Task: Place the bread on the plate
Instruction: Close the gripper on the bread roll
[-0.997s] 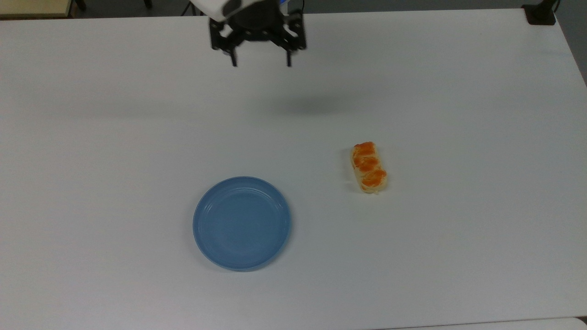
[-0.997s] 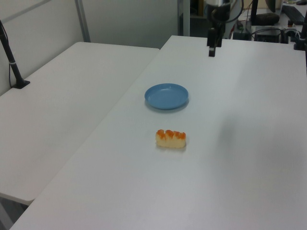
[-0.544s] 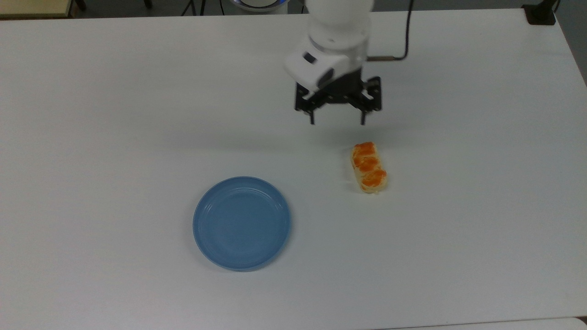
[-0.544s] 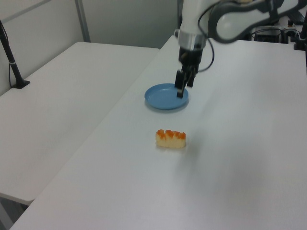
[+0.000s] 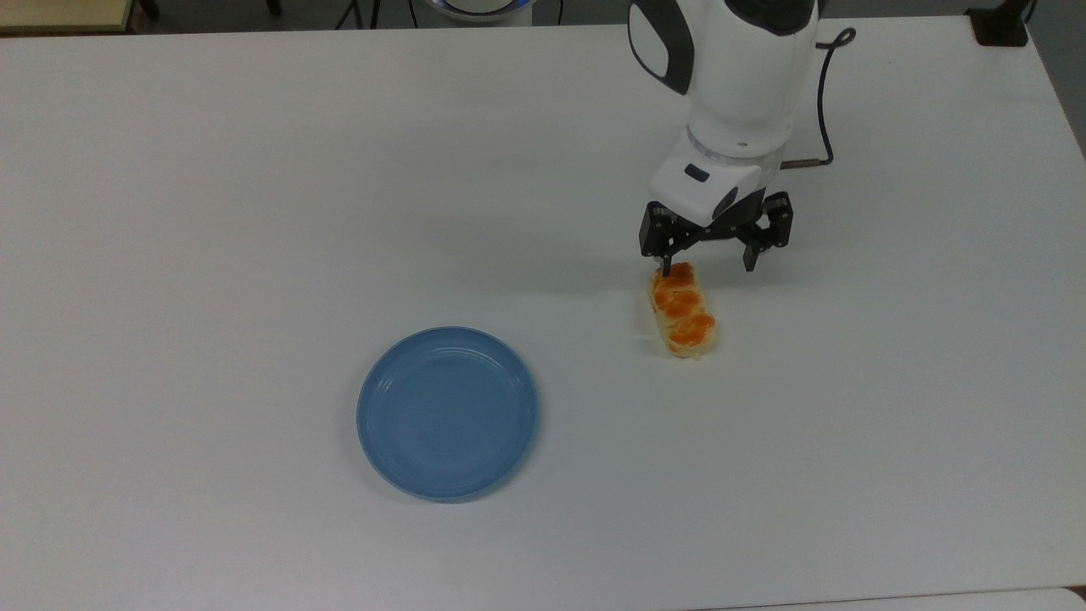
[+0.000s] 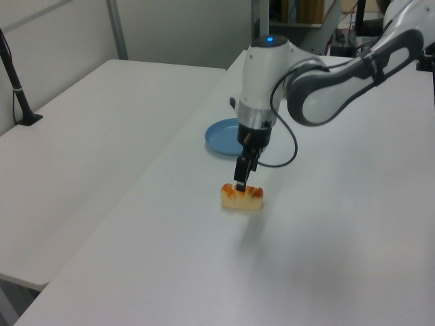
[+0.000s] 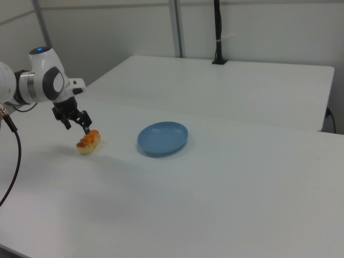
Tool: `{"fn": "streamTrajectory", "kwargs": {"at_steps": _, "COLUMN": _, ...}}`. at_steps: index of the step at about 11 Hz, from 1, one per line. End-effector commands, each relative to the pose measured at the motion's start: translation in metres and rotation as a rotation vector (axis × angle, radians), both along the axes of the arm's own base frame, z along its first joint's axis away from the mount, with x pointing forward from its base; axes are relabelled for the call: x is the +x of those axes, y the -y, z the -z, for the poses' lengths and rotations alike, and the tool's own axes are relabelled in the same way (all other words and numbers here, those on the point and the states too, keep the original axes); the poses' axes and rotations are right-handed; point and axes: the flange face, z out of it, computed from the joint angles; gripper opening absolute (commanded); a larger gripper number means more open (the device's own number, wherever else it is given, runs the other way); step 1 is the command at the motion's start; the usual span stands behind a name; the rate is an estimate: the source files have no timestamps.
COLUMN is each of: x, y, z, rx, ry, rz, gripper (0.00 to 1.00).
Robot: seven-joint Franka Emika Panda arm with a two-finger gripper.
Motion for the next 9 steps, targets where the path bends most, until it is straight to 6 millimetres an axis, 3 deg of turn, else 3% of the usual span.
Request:
{"fn": "streamTrajectory", "kwargs": {"at_steps": 1, "x": 0.01, "y": -0.009, "z": 0.042, "rx": -0.036, "ry": 0.034, "rz": 0.018, "gripper": 1.0}}
{"fn": "streamTrajectory", "kwargs": {"at_steps": 3, "x": 0.013, "y": -0.011, "z": 0.059, "rx": -0.039, "ry": 0.047, "rz": 0.028, "gripper": 0.99}}
{"fn": "streamTrajectory", "kwargs": {"at_steps": 4, "x": 0.013, "y": -0.009, "z": 0.061, "rx": -0.06, "ry": 0.056, "rz": 0.024, "gripper": 0.88}}
{"fn": "streamTrajectory", "kwargs": {"at_steps": 6, "x": 0.016, "y": -0.005, "z": 0.06, "rx": -0.061, "ry": 0.058, "rz": 0.044, "gripper": 0.43}}
{"fn": "streamTrajectory", "kwargs": {"at_steps": 7, "x": 0.017, "y": -0.003, "z": 0.057, "rx": -0.056, "ry": 0.06, "rz": 0.049, "gripper": 0.33}}
{"fn": "streamTrajectory", "kwargs": {"at_steps": 9, "x": 0.024, "y": 0.014, "z": 0.037, "rx": -0.048, "ry": 0.076, "rz": 0.079, "gripper": 0.28}}
